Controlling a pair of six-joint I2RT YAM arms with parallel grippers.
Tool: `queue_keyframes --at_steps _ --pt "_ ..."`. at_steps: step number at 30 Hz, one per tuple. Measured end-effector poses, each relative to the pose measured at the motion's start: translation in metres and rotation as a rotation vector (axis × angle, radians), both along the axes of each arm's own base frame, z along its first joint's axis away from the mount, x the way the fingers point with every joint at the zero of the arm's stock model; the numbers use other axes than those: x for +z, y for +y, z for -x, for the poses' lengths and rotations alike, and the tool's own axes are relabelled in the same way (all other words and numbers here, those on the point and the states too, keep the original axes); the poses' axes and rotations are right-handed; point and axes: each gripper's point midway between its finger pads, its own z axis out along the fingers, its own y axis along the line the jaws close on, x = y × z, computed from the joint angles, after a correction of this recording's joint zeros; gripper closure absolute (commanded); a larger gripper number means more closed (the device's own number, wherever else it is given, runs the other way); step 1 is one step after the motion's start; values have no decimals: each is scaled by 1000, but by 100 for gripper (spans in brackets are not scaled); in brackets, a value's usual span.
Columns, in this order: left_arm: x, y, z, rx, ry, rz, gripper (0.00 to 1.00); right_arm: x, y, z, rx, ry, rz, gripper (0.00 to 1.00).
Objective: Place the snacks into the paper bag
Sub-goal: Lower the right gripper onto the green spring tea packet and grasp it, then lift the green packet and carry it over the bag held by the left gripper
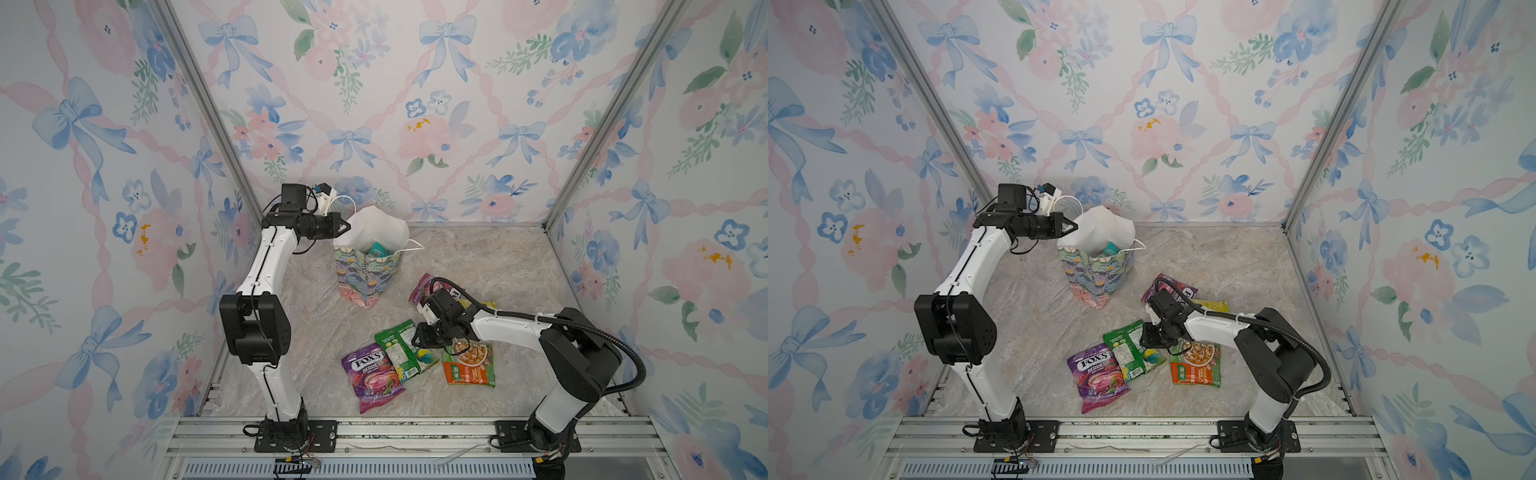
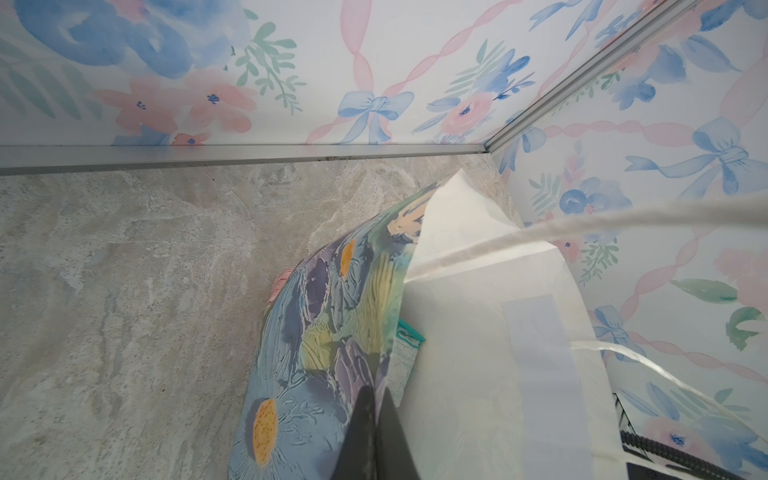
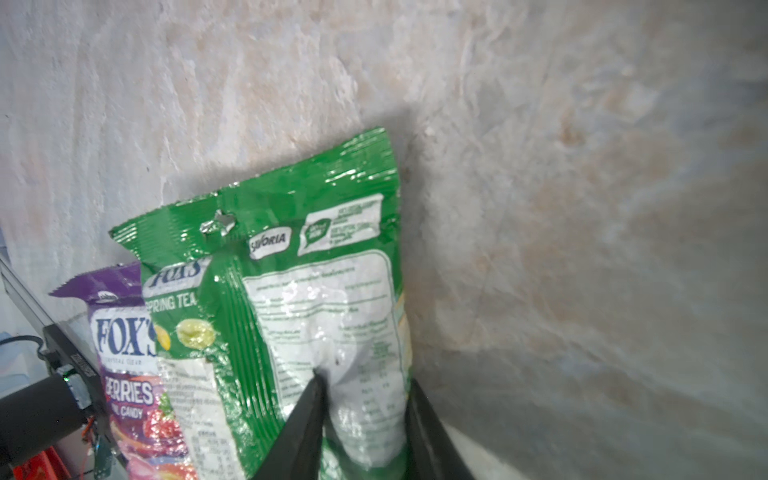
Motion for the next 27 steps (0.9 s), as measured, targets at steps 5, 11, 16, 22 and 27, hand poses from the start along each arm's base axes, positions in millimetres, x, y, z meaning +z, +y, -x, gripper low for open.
queue_keyframes --at_steps 5,11,16,22,27 --pt "0 0 0 0 0 0 100 1 1 -2 -5 -1 -10 94" --pt "0 0 0 0 0 0 100 7 -3 -4 -33 1 -11 100" --pt "0 0 0 0 0 0 100 25 -16 -9 -79 -14 -14 100" --pt "0 0 0 0 0 0 100 67 -25 -23 -139 -72 -46 100" --pt "0 0 0 0 0 0 100 105 -37 -36 -221 -119 -86 100"
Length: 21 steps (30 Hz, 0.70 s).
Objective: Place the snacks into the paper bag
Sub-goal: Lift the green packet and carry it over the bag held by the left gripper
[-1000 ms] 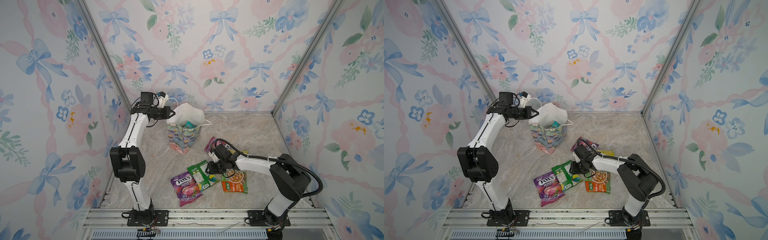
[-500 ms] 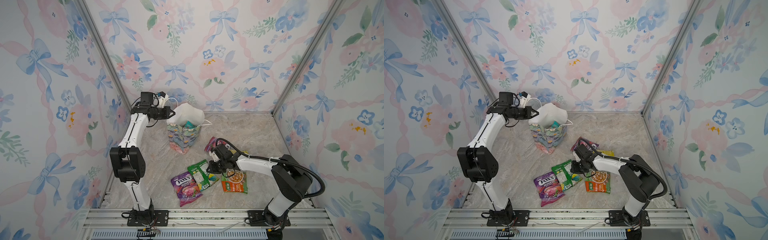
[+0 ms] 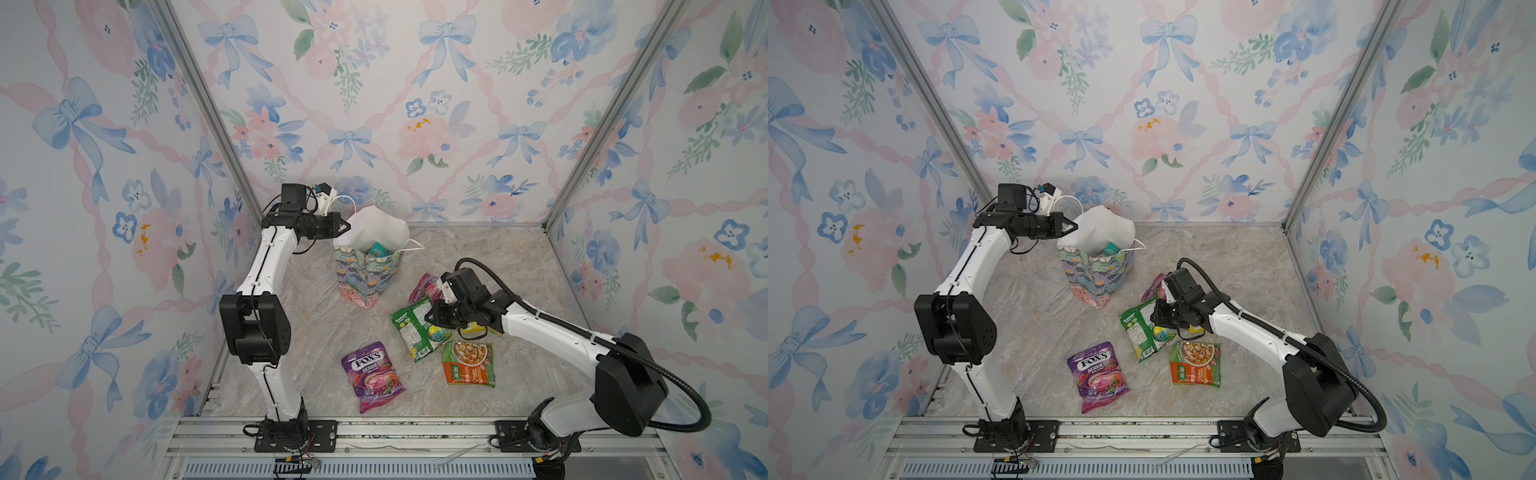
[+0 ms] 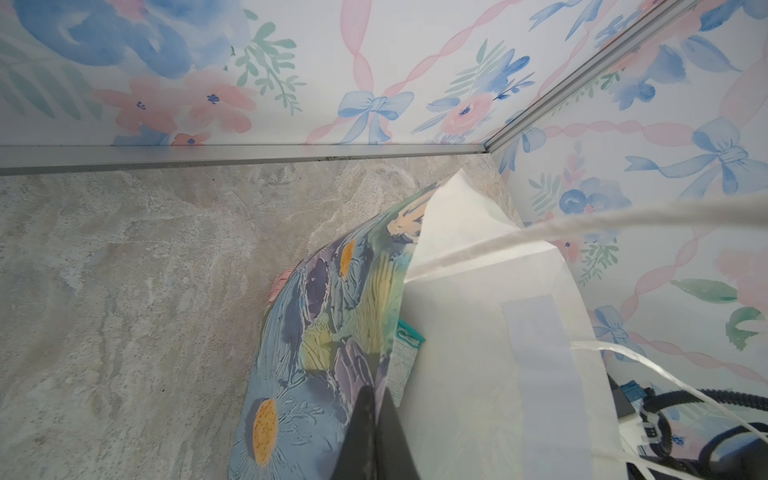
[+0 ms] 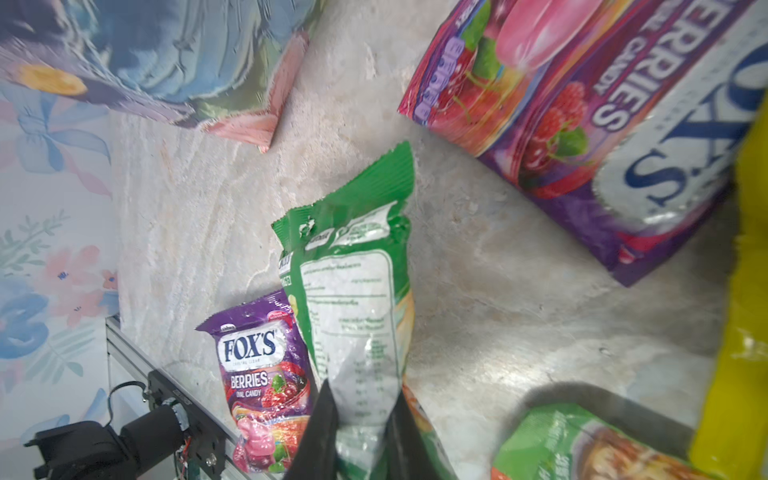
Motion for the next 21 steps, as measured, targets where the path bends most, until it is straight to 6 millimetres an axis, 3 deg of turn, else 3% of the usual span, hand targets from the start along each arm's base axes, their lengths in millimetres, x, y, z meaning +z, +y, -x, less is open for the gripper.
queue_keyframes --at_steps 8,13,17,21 --pt "0 0 0 0 0 0 100 57 -29 -19 -152 -96 -9 100" --pt "0 0 0 0 0 0 100 97 -59 -34 -269 -199 -2 100" --pt "0 0 0 -1 0 1 100 140 -74 -55 -350 -315 -8 100" --pt "0 0 0 -1 0 1 100 198 -79 -73 -395 -459 -41 100"
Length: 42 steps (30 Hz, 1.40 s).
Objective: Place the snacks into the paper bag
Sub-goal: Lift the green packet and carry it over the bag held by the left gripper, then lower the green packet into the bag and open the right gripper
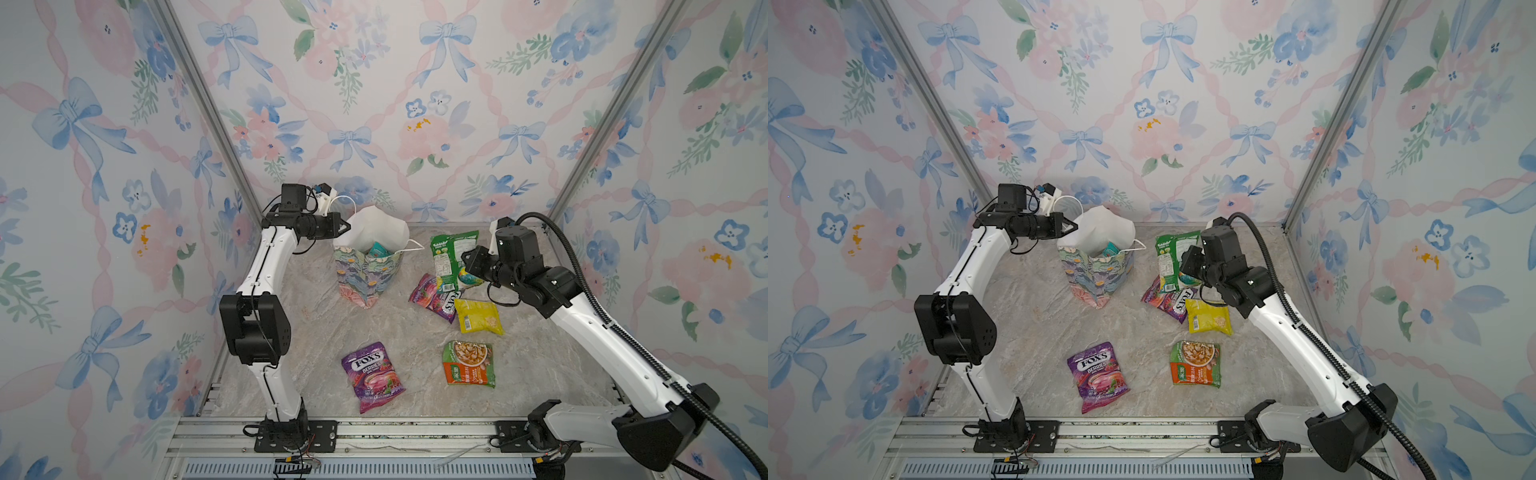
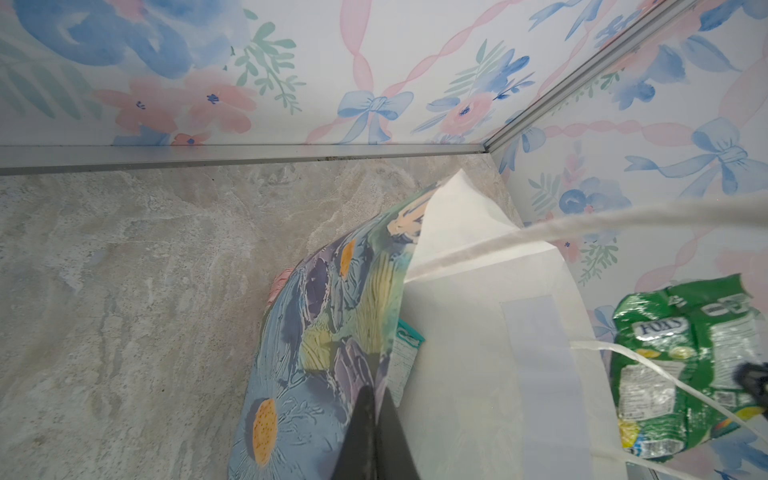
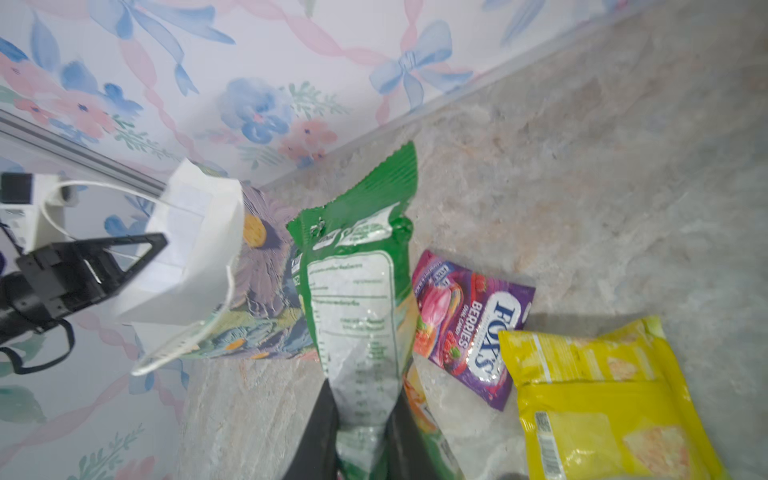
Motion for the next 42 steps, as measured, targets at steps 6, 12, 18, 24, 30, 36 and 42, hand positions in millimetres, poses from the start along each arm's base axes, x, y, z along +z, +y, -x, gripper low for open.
queue_keyframes --at_steps 6,12,18,24,30,36,42 --pt "0 0 0 0 0 0 100 62 13 -32 -5 -161 -21 100" --pt "0 0 0 0 0 0 100 73 35 -62 20 -213 27 100" --pt "0 0 0 -2 0 2 100 92 66 -82 69 -272 52 100" --pt "0 0 0 -2 1 2 100 94 99 -93 120 -295 64 100" --pt "-1 0 0 -2 2 2 100 79 129 -106 154 -279 67 100" --pt "-1 0 1 -2 2 2 100 58 154 -112 163 -234 35 100" --pt "-1 0 2 -2 2 2 100 47 178 -106 159 -197 -41 100"
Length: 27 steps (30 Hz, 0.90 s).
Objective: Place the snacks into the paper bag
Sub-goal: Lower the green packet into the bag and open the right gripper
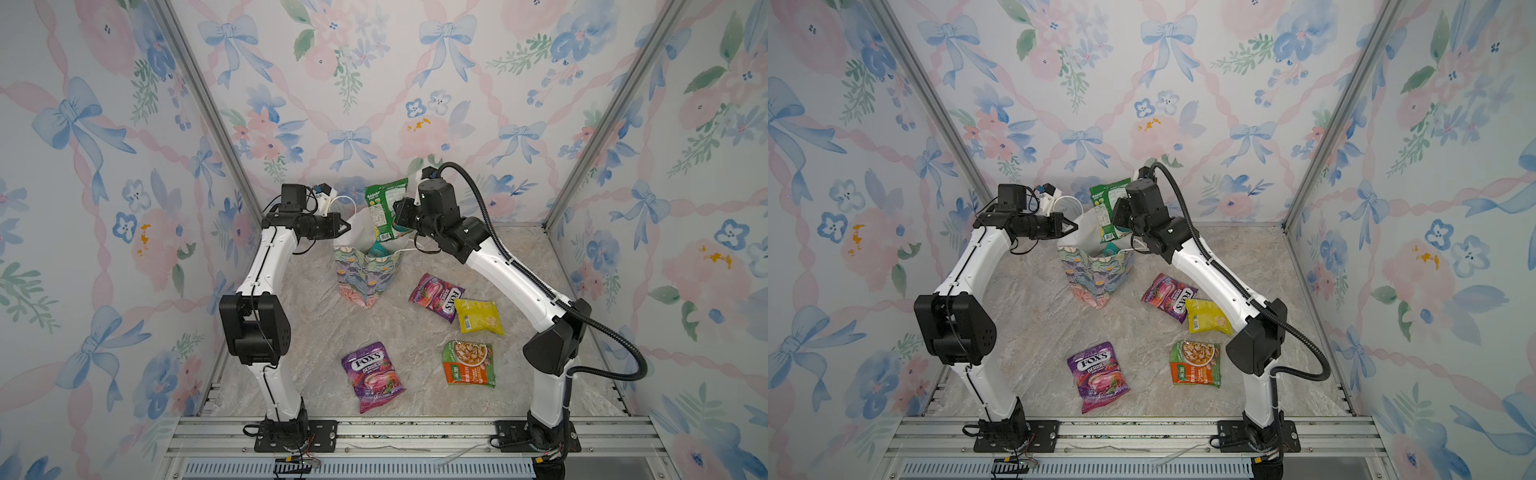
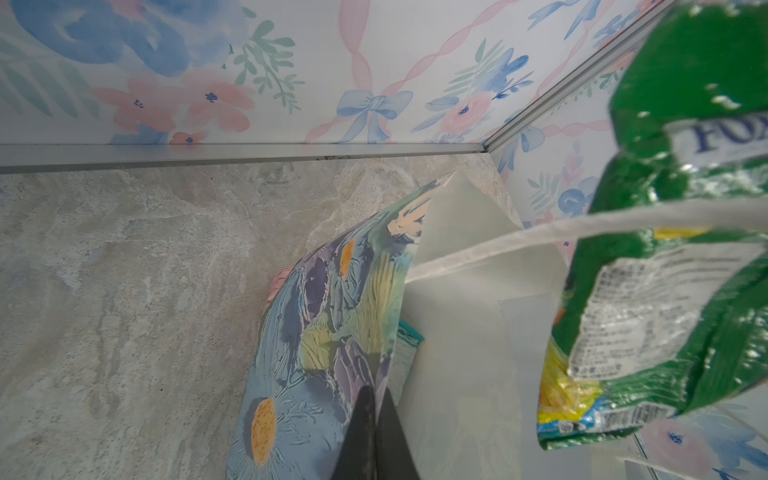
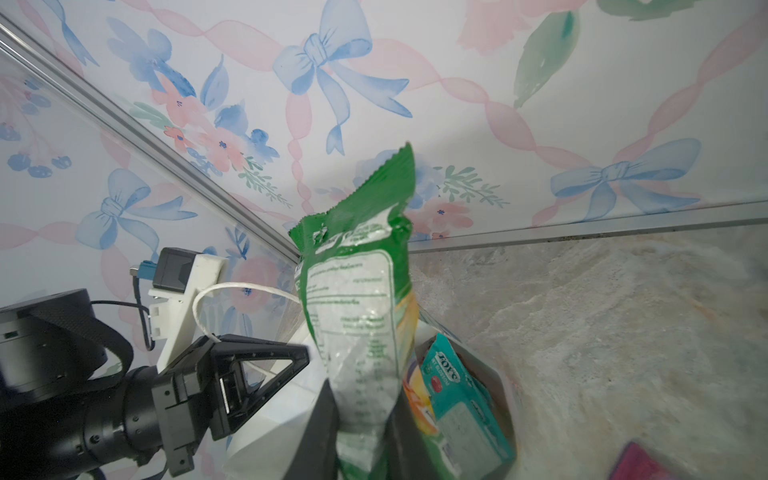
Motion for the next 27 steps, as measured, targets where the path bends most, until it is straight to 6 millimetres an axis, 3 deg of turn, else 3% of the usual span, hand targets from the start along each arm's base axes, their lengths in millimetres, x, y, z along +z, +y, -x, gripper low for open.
queue_keyframes --at_steps 4,8,17,27 --pt "1 0 1 0 -1 0 100 1 8 1 -19 2 -67 100" --pt "1 0 2 0 0 0 100 -11 12 -1 -40 30 -110 100" --pt "1 0 2 0 1 0 100 -66 14 -3 -104 125 -136 100" --pt "1 0 2 0 1 0 100 -64 20 3 -110 132 -211 100"
